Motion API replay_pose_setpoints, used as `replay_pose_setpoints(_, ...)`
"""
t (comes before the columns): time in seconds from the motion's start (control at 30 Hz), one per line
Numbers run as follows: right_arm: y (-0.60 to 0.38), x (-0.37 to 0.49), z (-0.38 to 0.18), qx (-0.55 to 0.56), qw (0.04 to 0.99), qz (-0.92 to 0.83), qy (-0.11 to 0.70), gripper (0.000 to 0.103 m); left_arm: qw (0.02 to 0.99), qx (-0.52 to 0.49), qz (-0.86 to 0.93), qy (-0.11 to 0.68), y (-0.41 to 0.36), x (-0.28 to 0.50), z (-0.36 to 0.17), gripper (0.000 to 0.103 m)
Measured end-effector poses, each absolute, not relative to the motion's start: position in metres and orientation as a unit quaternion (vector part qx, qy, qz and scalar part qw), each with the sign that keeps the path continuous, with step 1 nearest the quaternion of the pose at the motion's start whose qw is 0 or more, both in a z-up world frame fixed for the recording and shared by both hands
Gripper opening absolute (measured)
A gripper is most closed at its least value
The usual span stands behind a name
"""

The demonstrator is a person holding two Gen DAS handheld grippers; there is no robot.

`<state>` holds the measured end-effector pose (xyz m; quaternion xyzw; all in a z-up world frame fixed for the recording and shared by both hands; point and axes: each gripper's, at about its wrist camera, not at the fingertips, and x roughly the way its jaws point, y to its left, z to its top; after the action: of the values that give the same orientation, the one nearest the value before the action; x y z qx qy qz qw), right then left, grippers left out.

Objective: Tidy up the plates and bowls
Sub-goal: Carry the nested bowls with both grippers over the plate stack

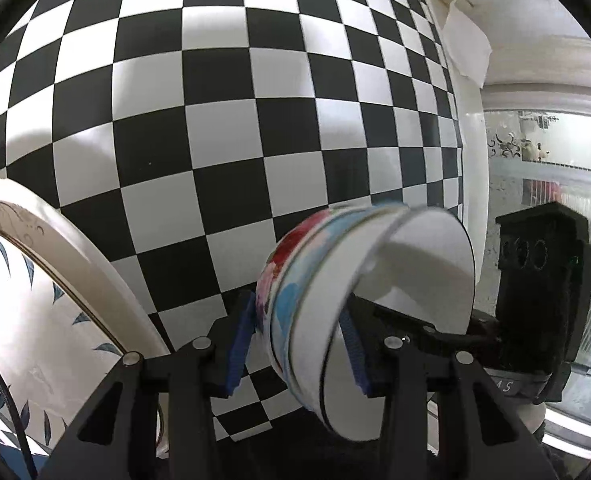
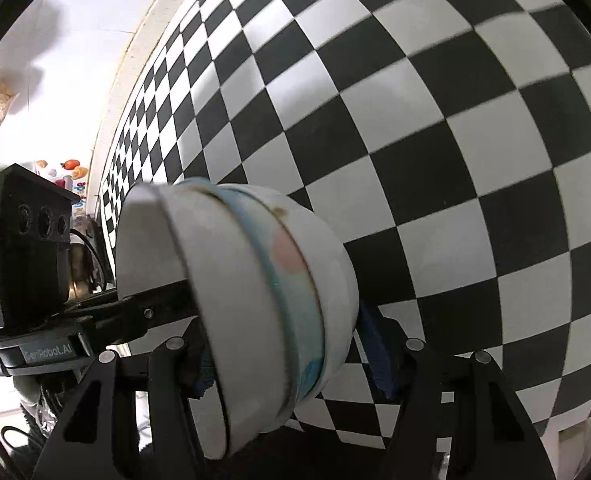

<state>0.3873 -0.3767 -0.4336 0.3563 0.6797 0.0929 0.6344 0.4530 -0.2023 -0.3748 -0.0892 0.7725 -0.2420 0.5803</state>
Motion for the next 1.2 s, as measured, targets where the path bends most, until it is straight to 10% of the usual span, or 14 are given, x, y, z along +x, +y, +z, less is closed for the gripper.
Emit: replay_pose_setpoints(1.2,-0.231,0.438,-0.357,0.253,0.678,0.213,0.657,0.061,0.664,-0.156,-0.173,0.71,-0.05,0.452,-0.294,0.038)
